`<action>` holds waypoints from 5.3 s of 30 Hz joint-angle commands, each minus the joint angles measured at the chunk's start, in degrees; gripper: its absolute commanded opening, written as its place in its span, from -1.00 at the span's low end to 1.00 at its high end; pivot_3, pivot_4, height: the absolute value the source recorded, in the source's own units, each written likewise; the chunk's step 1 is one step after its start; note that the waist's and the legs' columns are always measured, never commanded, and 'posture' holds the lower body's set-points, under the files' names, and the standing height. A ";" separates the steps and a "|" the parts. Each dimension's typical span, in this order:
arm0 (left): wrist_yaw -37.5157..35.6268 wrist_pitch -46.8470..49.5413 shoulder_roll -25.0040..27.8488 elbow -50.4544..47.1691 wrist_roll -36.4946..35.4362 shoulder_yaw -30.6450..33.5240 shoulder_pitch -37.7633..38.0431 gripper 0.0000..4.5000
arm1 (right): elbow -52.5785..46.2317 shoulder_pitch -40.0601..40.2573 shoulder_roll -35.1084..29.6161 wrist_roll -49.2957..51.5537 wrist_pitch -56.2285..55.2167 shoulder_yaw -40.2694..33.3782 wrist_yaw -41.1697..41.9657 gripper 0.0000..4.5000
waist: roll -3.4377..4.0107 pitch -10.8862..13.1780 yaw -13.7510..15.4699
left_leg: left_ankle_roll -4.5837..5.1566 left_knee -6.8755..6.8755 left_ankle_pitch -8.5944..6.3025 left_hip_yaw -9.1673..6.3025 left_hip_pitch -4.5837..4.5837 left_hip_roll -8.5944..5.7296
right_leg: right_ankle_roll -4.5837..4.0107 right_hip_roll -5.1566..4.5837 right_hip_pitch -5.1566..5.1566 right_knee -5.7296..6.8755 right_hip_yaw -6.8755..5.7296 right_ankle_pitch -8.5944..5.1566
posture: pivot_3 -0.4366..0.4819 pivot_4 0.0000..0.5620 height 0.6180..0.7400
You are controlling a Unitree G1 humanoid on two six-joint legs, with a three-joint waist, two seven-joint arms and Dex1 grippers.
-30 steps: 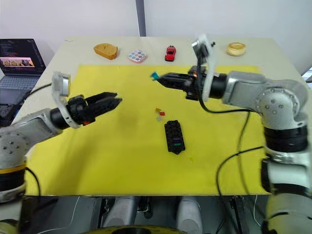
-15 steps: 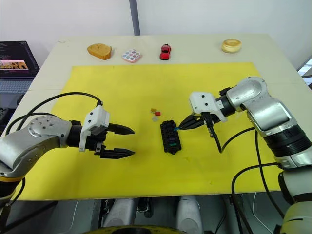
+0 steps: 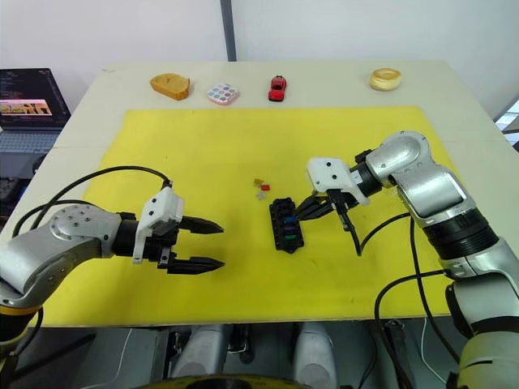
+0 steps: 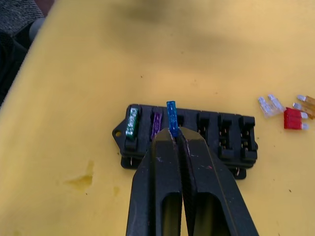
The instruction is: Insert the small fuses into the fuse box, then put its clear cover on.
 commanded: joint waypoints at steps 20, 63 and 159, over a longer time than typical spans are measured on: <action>2.27 1.88 -1.75 -3.22 -0.53 2.50 0.76 0.60 | -0.96 -0.87 1.82 -4.62 0.84 -1.14 0.53 -1.00 | 0.00 0.00 -0.01 | 0.01 0.13 0.01 0.03 0.01 0.08 | 0.13 0.30 0.28 0.11 -0.03 0.07 | -0.05 -0.47 1.00; 5.00 1.84 -5.14 -4.00 -0.22 1.98 2.10 0.60 | -5.70 -2.38 2.80 -12.41 9.16 1.78 0.25 -1.00 | 0.00 -0.03 -0.10 | 0.03 0.34 0.03 0.00 0.08 0.36 | 0.17 0.66 0.38 0.28 0.02 0.11 | -0.05 -0.47 1.00; 8.54 3.00 -8.91 -5.74 0.21 0.78 5.20 0.60 | -19.46 -12.40 -0.54 -10.23 36.38 10.63 -8.67 -1.00 | -0.01 -0.04 -1.16 | 0.02 0.47 0.02 -0.03 0.08 0.40 | 0.14 0.61 0.27 0.68 0.05 0.11 | -0.05 -0.47 1.00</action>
